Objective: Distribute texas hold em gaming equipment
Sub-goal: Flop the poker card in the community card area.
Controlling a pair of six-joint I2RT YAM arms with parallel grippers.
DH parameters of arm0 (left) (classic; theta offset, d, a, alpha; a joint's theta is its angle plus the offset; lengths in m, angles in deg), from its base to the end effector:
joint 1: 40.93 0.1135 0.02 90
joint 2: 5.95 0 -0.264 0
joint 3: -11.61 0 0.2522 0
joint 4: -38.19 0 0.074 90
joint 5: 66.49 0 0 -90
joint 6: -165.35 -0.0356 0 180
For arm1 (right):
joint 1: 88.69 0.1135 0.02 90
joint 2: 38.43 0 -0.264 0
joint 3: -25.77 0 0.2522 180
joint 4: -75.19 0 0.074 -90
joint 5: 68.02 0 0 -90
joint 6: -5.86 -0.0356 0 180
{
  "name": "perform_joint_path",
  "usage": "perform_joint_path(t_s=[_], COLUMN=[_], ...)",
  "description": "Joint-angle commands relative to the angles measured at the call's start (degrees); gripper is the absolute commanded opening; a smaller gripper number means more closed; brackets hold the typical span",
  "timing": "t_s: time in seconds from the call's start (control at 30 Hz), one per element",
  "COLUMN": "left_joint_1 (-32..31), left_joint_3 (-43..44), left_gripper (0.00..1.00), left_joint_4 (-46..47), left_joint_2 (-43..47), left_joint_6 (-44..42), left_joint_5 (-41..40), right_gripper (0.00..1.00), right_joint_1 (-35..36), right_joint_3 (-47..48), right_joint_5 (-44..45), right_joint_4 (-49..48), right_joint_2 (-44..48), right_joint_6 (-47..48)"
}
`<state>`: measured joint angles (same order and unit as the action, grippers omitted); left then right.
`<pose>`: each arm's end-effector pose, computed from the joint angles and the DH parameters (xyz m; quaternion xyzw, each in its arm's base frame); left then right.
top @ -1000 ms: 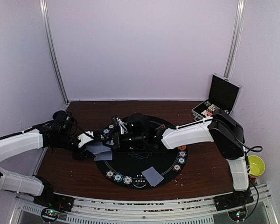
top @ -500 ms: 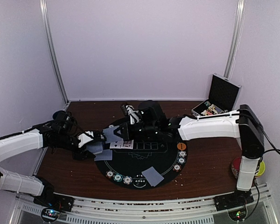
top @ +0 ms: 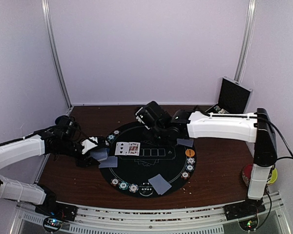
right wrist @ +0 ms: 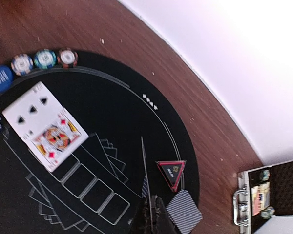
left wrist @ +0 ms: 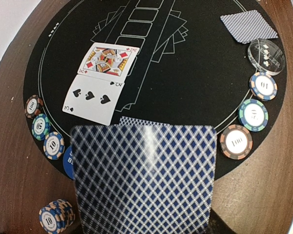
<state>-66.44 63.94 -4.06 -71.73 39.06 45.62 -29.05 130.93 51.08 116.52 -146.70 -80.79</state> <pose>0.1903 -0.1057 0.2072 0.5301 0.7757 -0.1552 0.3053 0.2321 0.3620 0.2769 -0.3833 0.8118 -0.0275 0.4397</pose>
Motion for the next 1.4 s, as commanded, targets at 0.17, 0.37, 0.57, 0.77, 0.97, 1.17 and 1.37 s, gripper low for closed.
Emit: perform_joint_path(t_s=[0.17,0.37,0.57,0.77,0.97,1.17,1.37], left_joint_1=[-0.14,-0.10,-0.15,-0.15,-0.10,-0.08,-0.08], left_joint_3=[-0.03,-0.07,-0.07,-0.07,-0.16,-0.16,-0.16], left_gripper=[0.53,0.53,0.53,0.53,0.53,0.53,0.53], left_joint_4=[1.76,1.78,1.75,1.77,1.86,1.86,1.86], left_joint_2=[1.08,1.09,1.19,1.18,1.18,1.18,1.09], left_joint_6=[-0.01,-0.07,-0.05,-0.01,0.02,-0.07,-0.01], left_joint_5=[1.40,1.38,1.30,1.21,1.18,1.18,1.09], right_gripper=[0.00,0.00,0.00,0.00,0.00,0.00,0.00], right_joint_1=[3.99,4.62,4.91,4.48,3.71,2.99,2.36], right_joint_3=[4.19,4.21,0.92,0.56,0.22,0.54,0.63], right_joint_5=[20.18,19.05,13.57,11.06,9.22,8.27,6.68], right_joint_4=[8.30,3.68,-3.13,-8.08,-11.21,-11.68,-12.34], right_joint_2=[-14.48,-16.60,-15.62,-17.05,-18.66,-20.81,-21.97], right_joint_6=[17.01,23.19,29.07,32.42,33.85,33.98,34.00])
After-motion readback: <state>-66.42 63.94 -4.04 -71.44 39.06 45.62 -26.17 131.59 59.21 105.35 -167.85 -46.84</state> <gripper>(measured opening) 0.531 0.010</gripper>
